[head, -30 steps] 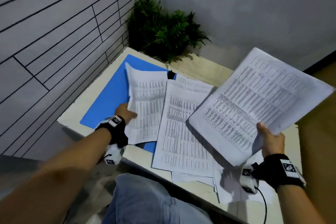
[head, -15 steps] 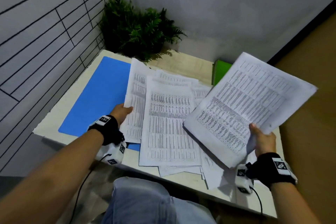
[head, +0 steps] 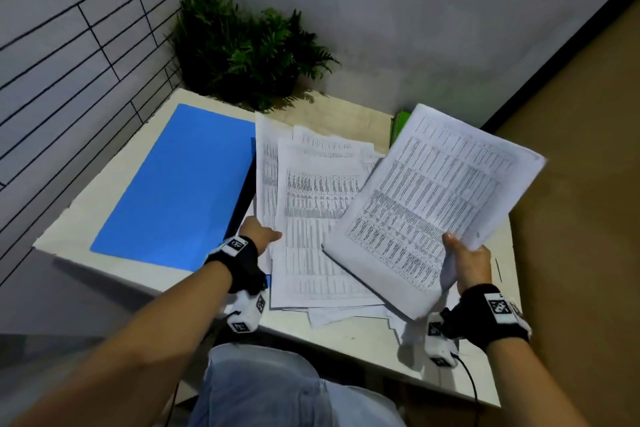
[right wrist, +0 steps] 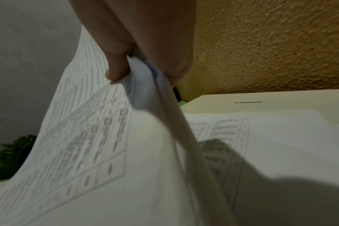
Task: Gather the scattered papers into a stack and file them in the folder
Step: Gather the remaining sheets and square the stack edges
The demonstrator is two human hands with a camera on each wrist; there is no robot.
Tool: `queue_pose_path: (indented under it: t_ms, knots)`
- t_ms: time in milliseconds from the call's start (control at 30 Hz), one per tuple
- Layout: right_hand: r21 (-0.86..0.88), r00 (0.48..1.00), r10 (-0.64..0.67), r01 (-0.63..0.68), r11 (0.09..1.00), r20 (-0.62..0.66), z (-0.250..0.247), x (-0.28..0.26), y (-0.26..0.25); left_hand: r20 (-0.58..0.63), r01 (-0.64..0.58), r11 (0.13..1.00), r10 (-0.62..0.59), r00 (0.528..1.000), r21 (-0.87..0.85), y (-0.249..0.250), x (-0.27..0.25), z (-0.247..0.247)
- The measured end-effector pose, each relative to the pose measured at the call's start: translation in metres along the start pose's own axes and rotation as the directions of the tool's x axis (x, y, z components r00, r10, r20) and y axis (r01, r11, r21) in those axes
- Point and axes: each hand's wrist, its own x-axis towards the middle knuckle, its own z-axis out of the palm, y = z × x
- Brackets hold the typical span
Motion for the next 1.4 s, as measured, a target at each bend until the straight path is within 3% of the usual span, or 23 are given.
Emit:
queue_pose_path:
  t_ms: [133, 267, 367, 433, 533, 767, 967, 1200, 1400]
  knots:
    - [0.076, 0.999, 0.032, -0.033, 0.997, 0.015, 0.000, -0.002, -0.004, -0.034, -0.067, 0.963, 0.060, 0.998, -0.260, 0.003, 0.002, -0.005]
    - [0.126, 0.999, 0.022, -0.027, 0.992, 0.043, 0.006, -0.008, -0.006, -0.059, -0.001, 0.999, -0.002, 0.998, -0.051, 0.000, -0.016, 0.033]
    - [0.129, 0.998, 0.000, -0.008, 0.992, 0.060, 0.004, -0.009, -0.007, -0.065, 0.001, 1.000, -0.001, 0.998, -0.002, 0.006, -0.023, 0.037]
    - [0.089, 0.999, -0.020, 0.015, 0.996, 0.049, -0.002, -0.002, -0.006, -0.101, -0.105, 0.994, 0.105, 0.989, 0.012, 0.018, -0.025, 0.020]
    - [-0.031, 0.998, -0.061, 0.061, 0.998, 0.010, -0.014, 0.017, -0.004, -0.157, -0.293, 0.950, 0.308, 0.938, 0.109, 0.038, -0.024, -0.028]
    - [-0.139, 0.990, -0.141, 0.141, 0.980, 0.007, -0.022, 0.030, -0.015, -0.208, -0.402, 0.904, 0.425, 0.881, 0.146, 0.078, -0.040, -0.101]
    - [-0.098, 0.980, -0.189, 0.195, 0.976, 0.061, -0.002, 0.026, -0.028, -0.026, -0.369, 0.853, 0.407, 0.913, 0.369, 0.073, -0.044, -0.101]
    - [-0.073, 0.978, -0.180, 0.188, 0.980, 0.104, 0.035, 0.013, -0.029, -0.083, -0.378, 0.854, 0.432, 0.898, 0.357, 0.081, -0.057, -0.108]
    - [-0.357, 0.981, -0.153, 0.185, 0.916, 0.115, 0.060, 0.005, -0.010, -0.234, -0.452, 0.837, 0.528, 0.816, 0.308, 0.110, -0.062, -0.161]
